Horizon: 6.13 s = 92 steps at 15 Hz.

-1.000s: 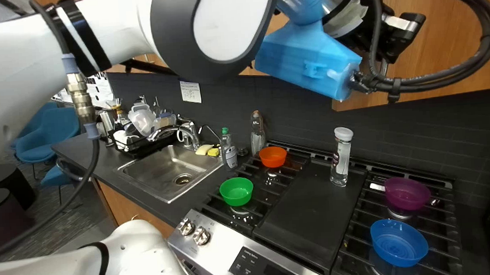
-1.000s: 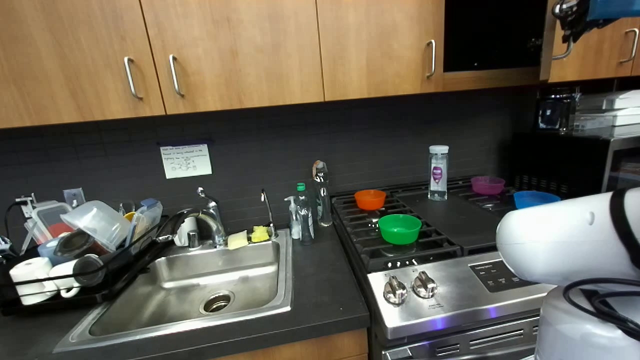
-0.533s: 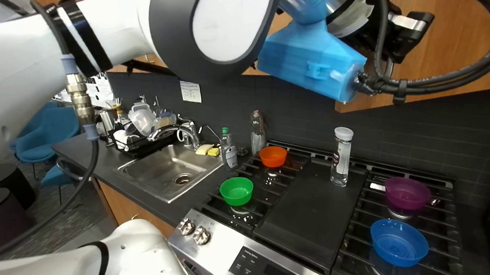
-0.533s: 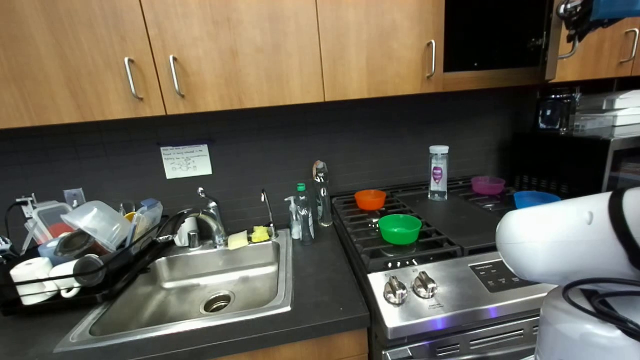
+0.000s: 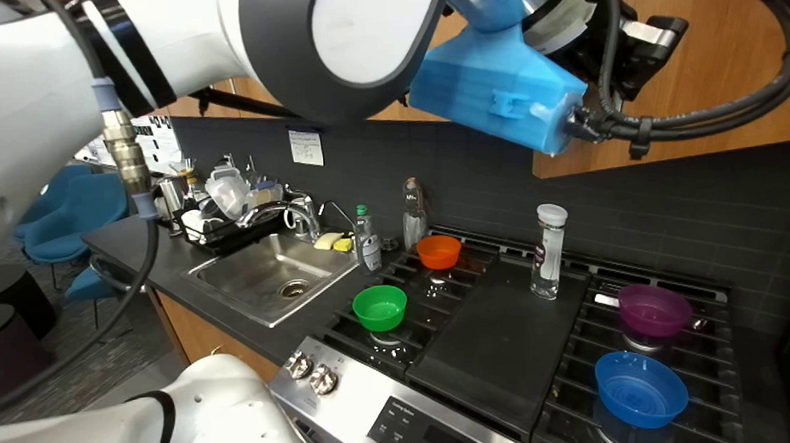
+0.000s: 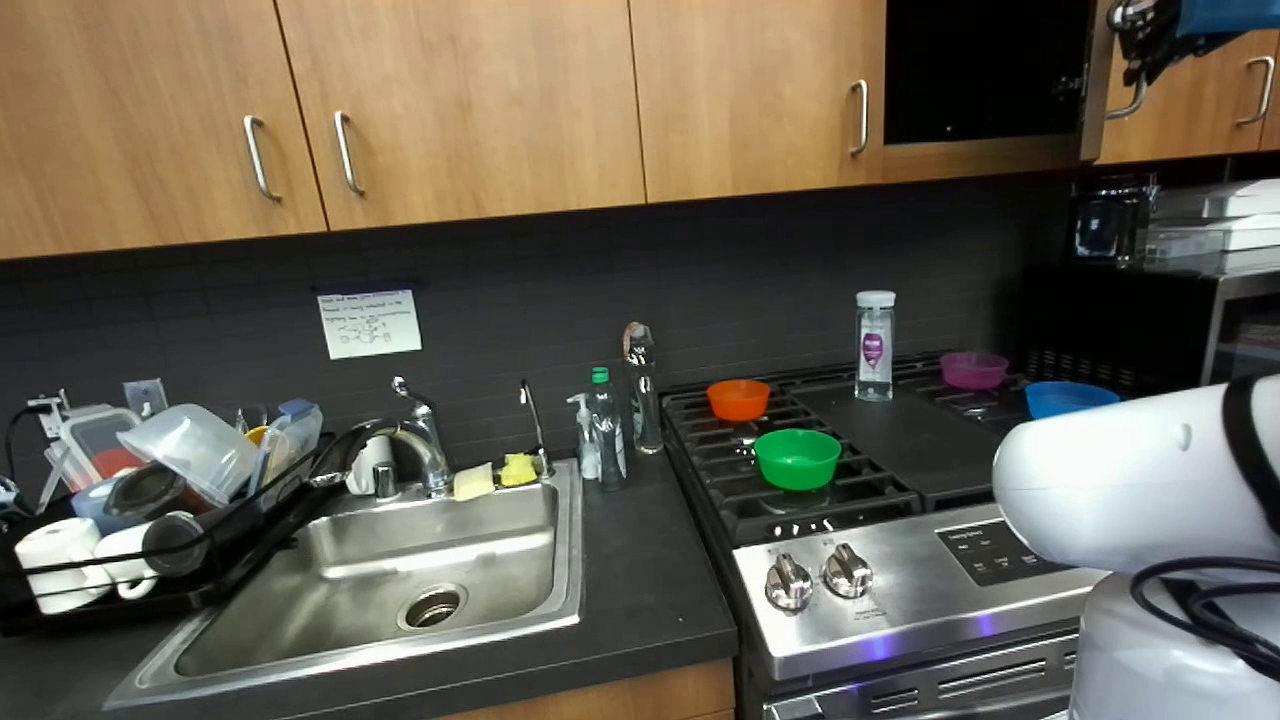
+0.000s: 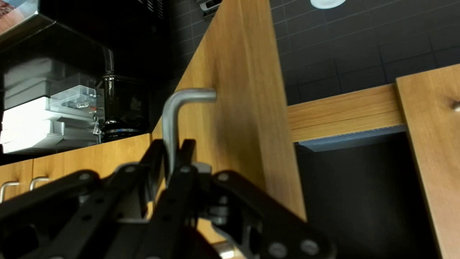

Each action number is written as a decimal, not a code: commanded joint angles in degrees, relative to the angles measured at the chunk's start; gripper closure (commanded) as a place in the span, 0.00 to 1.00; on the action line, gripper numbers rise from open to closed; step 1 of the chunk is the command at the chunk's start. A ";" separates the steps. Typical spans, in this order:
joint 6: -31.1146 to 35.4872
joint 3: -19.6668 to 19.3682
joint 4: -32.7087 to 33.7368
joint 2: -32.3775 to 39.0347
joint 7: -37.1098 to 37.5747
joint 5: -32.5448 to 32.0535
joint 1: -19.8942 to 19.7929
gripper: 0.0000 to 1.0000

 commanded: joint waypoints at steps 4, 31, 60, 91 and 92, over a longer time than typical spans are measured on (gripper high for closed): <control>-1.60 -0.59 0.89 0.28 -0.47 0.77 2.70 0.96; -5.87 -3.31 0.65 -5.19 -2.69 1.03 0.78 0.60; -15.82 8.41 5.58 -7.31 -2.88 -0.36 13.08 0.00; -7.46 17.18 1.63 -1.39 -9.41 -12.75 15.58 0.00; -7.17 17.87 1.58 -1.14 -9.42 -12.89 15.82 0.00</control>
